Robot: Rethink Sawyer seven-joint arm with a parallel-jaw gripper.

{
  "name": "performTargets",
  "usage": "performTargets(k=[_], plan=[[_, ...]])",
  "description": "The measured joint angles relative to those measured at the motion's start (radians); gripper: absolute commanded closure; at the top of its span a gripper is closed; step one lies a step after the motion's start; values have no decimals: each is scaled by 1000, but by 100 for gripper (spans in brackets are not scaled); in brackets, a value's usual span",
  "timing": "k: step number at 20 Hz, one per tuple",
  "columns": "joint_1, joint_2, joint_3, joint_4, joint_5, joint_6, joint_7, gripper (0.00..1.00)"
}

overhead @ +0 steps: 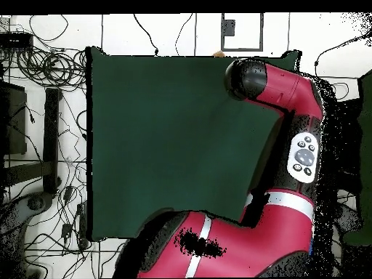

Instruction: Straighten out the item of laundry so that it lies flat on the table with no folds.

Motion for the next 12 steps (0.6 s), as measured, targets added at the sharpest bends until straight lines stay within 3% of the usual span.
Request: performTargets(k=[7,8,12], plan=[[3,-33,0,45,1,-17,0,0],[3,-44,0,62,2,-24,0,100],[3,-48,0,70,6,-25,0,100]])
